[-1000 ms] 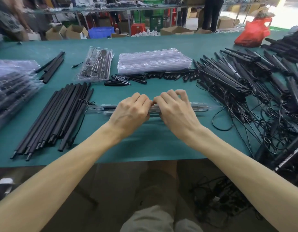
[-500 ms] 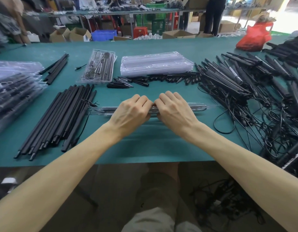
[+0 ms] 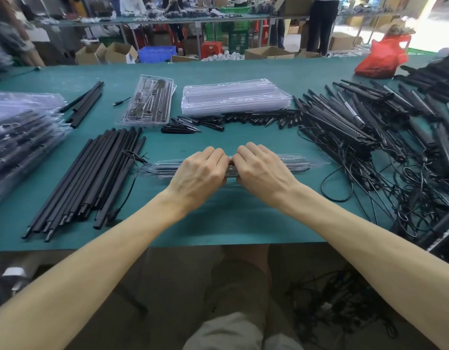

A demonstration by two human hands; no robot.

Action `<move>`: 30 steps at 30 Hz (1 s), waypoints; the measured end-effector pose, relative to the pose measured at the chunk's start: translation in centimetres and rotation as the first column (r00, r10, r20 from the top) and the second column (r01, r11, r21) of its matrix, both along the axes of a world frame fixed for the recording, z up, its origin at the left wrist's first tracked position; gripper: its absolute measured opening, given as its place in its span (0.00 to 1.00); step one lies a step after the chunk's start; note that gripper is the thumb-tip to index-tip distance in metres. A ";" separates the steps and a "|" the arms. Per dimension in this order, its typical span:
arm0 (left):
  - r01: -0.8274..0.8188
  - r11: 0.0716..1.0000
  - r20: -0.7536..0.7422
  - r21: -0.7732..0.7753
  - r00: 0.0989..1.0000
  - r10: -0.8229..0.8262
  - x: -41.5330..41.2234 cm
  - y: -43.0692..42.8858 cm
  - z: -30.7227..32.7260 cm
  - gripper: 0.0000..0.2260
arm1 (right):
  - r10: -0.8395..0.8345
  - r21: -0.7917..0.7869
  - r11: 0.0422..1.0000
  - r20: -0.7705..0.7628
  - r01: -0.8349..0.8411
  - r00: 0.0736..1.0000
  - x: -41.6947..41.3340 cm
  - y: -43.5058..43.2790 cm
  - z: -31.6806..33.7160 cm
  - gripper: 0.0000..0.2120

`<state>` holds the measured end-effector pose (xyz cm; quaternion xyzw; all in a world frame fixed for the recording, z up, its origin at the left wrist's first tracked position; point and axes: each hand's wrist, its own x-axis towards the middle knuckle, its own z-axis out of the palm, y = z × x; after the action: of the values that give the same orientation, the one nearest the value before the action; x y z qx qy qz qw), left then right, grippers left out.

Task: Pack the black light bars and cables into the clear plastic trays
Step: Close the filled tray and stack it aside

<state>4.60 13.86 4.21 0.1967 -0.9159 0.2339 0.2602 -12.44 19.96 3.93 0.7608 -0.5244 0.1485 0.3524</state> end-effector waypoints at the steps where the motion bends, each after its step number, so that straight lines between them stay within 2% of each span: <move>1: -0.002 1.000 -0.001 -0.013 1.000 0.002 0.0 0.0 -0.1 0.03 | 0.002 0.001 1.000 -0.011 -0.002 1.000 -0.1 0.0 -0.1 0.08; 9: 0.004 0.998 0.005 -0.057 1.000 -0.004 0.0 0.0 0.2 0.04 | 0.016 -0.051 0.998 -0.167 -0.024 0.986 -0.5 -0.4 -0.1 0.10; 13: 0.027 0.998 -0.009 -0.048 1.000 -0.027 0.0 -0.4 1.0 0.04 | 0.028 -0.057 0.998 -0.199 -0.040 0.980 -0.8 -0.8 0.6 0.09; 20: -0.057 0.997 0.042 0.049 0.998 0.055 -0.6 -0.3 1.0 0.02 | 0.046 -0.022 0.999 -0.154 -0.050 0.987 -1.0 -1.0 0.9 0.07; 30: -0.051 0.998 0.057 0.045 0.997 0.048 -0.5 -0.3 0.9 0.04 | 0.063 -0.003 0.998 -0.130 -0.064 0.989 -0.9 -1.1 0.6 0.08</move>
<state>4.13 13.55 5.06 0.2188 -0.9229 0.2245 0.2238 -13.30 18.90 4.49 0.7839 -0.4752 0.1117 0.3836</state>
